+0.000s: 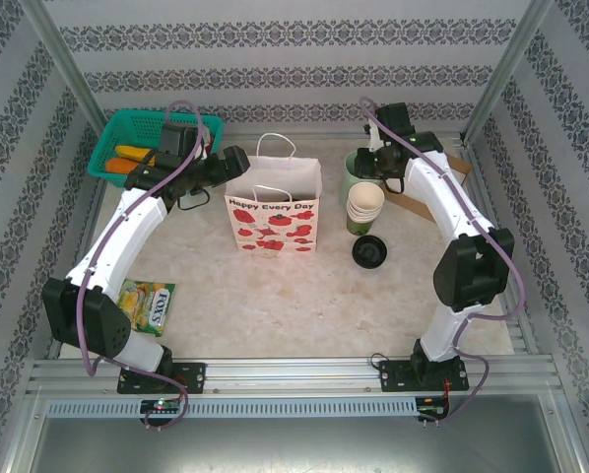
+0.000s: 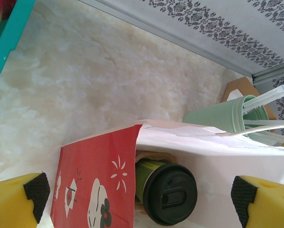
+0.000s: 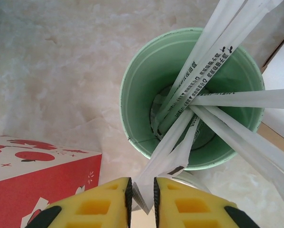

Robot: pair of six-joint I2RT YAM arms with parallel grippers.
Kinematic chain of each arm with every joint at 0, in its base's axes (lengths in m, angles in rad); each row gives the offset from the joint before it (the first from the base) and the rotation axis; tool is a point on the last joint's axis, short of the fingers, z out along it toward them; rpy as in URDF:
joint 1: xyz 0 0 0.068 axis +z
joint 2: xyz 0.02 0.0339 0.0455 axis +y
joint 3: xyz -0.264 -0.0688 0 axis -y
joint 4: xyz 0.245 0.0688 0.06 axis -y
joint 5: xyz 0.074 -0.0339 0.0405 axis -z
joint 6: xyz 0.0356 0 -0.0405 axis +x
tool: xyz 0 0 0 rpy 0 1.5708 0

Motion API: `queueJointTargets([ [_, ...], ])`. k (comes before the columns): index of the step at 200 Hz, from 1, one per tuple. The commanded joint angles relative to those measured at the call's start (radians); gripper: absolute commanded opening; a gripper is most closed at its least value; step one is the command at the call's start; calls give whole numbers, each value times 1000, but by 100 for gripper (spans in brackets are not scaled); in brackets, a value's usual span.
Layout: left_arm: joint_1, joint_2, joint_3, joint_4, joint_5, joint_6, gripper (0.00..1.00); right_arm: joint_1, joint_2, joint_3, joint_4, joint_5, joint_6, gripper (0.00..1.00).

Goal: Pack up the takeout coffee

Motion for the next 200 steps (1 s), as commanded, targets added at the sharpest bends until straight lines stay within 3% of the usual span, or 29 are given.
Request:
queueJointTargets([
  [1, 1, -22, -6, -26, -14, 5, 100, 5, 7, 29, -9, -7, -20, 19],
  [59, 2, -13, -7, -22, -4, 5, 100, 2, -49, 12, 9, 35, -19, 9],
  [126, 2, -3, -7, -14, 27, 7, 100, -2, -105, 4, 2, 43, -11, 8],
  [165, 2, -15, -52, 76, 188, 32, 100, -3, -160, 1, 19, 8, 1, 5],
  [200, -1, -33, -103, 87, 234, 40, 100, -8, -250, 2, 18, -11, -11, 0],
])
